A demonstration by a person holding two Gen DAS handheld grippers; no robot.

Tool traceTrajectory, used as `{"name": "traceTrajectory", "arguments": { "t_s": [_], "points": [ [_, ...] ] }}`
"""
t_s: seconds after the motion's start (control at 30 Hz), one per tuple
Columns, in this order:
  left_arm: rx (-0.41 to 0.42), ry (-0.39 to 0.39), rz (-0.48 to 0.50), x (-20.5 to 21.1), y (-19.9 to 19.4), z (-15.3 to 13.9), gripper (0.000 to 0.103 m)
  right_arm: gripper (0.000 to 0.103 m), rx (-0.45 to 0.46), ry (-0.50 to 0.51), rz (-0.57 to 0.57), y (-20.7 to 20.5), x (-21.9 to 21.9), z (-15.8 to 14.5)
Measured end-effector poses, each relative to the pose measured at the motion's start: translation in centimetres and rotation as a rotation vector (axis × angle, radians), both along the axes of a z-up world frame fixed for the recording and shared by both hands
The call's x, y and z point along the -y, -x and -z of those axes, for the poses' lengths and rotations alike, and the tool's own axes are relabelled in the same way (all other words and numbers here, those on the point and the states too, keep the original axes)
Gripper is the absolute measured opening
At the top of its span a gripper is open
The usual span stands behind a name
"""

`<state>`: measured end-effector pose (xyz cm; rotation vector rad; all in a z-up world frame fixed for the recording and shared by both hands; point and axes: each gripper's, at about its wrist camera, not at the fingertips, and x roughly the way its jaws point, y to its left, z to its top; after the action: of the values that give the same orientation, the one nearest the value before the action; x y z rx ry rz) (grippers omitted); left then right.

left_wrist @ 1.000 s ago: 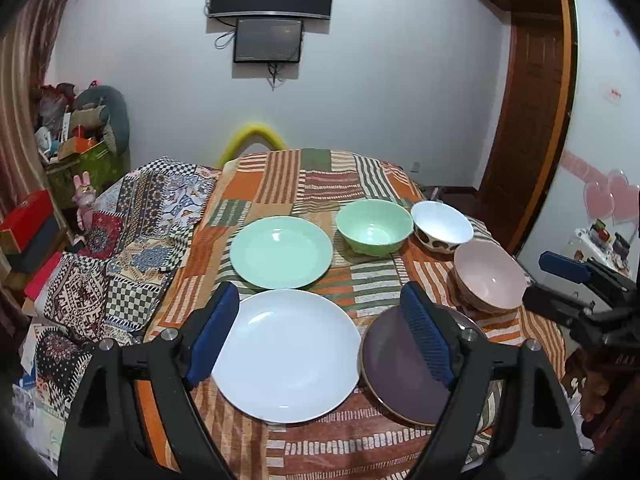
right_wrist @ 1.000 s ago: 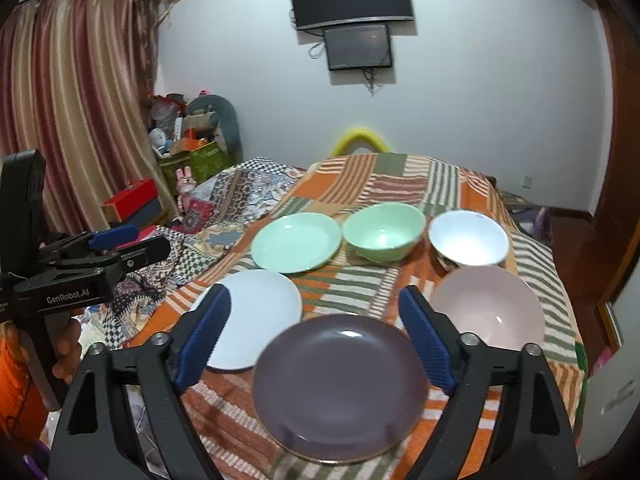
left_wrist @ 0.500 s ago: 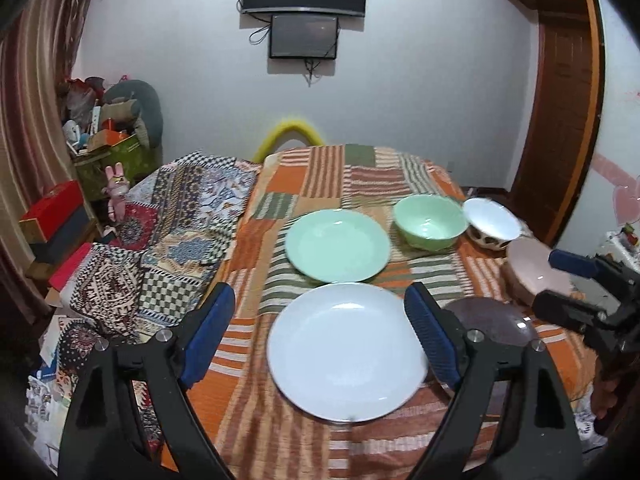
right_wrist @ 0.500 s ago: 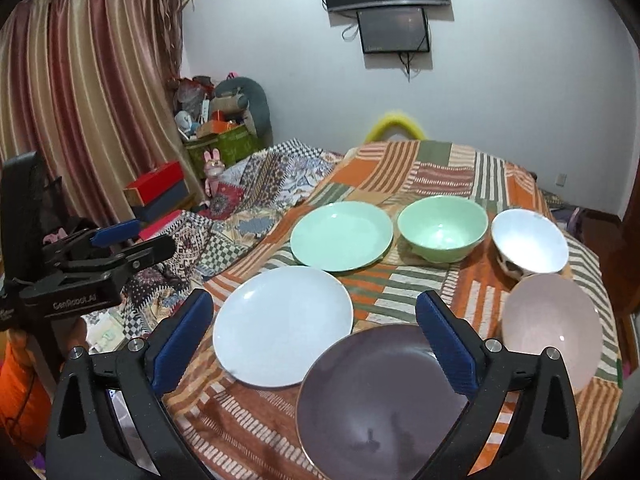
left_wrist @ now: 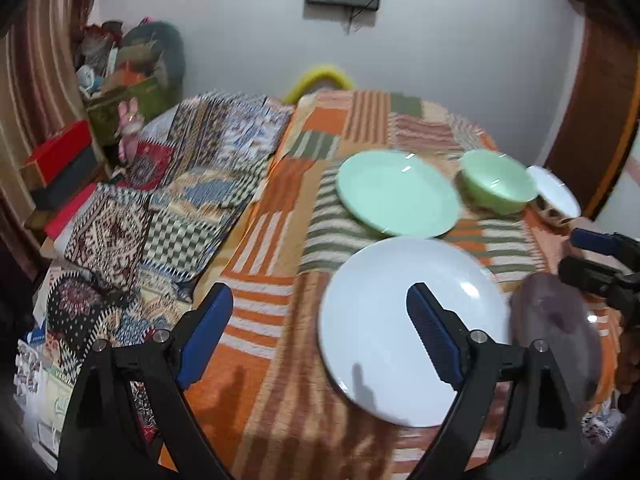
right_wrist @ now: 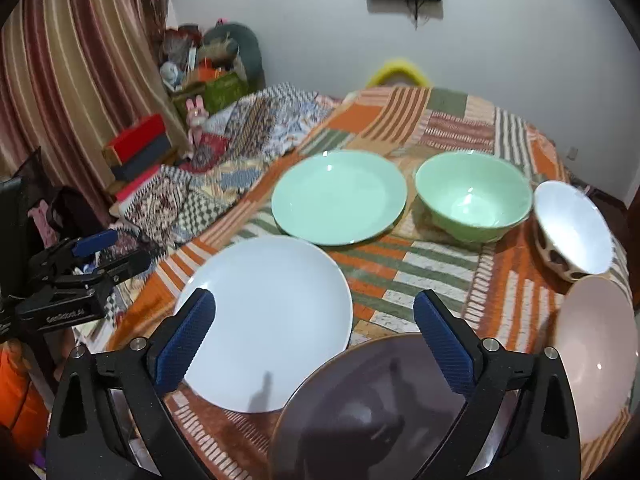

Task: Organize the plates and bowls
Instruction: 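Close both grippers on the white plate rim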

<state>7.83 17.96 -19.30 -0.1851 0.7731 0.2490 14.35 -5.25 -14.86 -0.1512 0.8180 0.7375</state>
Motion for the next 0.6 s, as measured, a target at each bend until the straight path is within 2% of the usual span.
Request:
{"name": "traceTrajectory", "arguments": {
  "t_s": [0.2, 0.27, 0.6],
  "points": [
    [-0.084, 0.062, -0.019, -2.0, -1.4, 3.6, 0.087, 0.082, -0.078, 0.069, -0.024, -1.7, -1.4, 2.5],
    [-0.098, 0.080, -0.002, -2.1, -1.8, 4.4, 0.078, 0.077, -0.101, 0.093, -0.027, -2.3, -1.7, 3.4],
    [-0.165, 0.170, 0.091, -1.6, -2.6, 7.3, 0.055, 0.048, -0.209, 0.174, -0.045, -4.5, -2.4, 6.1]
  ]
}}
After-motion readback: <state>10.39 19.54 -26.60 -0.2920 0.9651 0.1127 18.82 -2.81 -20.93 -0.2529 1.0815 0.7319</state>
